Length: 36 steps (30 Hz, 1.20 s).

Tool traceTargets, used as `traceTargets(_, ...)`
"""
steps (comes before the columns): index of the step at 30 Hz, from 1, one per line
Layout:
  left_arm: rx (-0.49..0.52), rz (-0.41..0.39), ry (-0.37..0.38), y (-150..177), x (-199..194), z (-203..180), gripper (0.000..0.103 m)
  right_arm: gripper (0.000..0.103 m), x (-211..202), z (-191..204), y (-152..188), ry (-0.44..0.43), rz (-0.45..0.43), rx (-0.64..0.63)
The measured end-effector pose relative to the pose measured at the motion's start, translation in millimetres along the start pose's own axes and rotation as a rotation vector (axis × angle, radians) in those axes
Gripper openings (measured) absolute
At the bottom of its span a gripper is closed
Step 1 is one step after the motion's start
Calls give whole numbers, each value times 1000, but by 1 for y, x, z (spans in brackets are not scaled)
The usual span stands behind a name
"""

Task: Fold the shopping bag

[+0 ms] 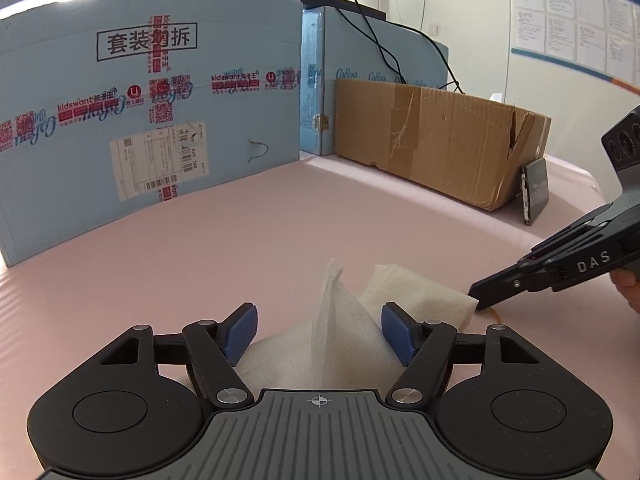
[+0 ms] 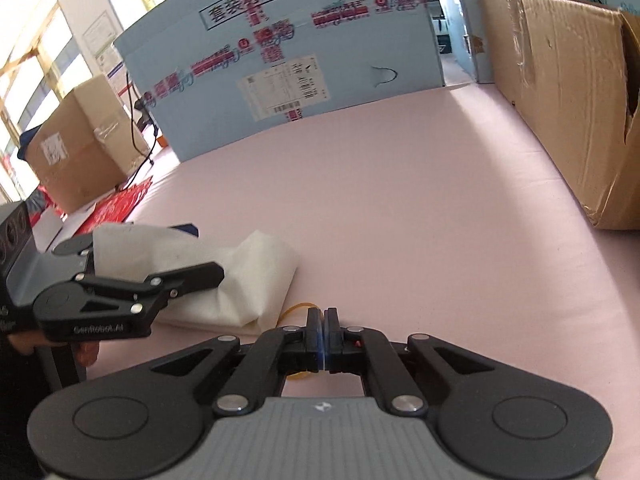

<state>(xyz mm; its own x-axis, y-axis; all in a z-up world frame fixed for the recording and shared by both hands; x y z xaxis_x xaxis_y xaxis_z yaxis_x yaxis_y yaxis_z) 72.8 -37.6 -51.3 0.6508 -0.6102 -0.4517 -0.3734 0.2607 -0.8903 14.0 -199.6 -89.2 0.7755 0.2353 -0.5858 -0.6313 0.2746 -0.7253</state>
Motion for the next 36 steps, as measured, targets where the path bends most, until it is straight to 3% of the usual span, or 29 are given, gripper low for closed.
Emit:
traceTargets(7,-6,-5,24,-1,1,-4,77,1,4,-14,-4,-87,24,216)
traceTargets(14,8,26,33,-2,12,-11,78,1,9,-36,6,-224,66,517)
traceTargets(17,7,48,45,-1,16,-14,72,1,12,-47,10,-275,71,647)
traceTargets(19,16,54,72,0,16,-19,58,1,13,-52,11,-296,61,705)
traceTargets(25,56,45,88,2,15,-30,44,1,11,-63,11,-339,26,799)
traceTargets(29,88,44,71,3,16,-36,43,1,10,-64,11,-382,19,825)
traceTargets(36,116,40,67,4,15,-39,43,2,14,-59,3,-385,14,812)
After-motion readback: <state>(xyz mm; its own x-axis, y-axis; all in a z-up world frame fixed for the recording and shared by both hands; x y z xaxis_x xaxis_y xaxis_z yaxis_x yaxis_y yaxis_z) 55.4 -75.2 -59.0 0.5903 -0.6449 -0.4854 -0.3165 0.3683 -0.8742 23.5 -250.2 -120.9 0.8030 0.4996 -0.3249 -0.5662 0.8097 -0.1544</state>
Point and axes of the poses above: each gripper's, at about its wrist camera, not at the fingertips, and x roughly the way its jaws point, z to its left, y to its underside, the point moved 6 cm from there along x, roughly the way its jaws point, and after that the axes turned 2 degrees about -z, right-handed, at the moved point
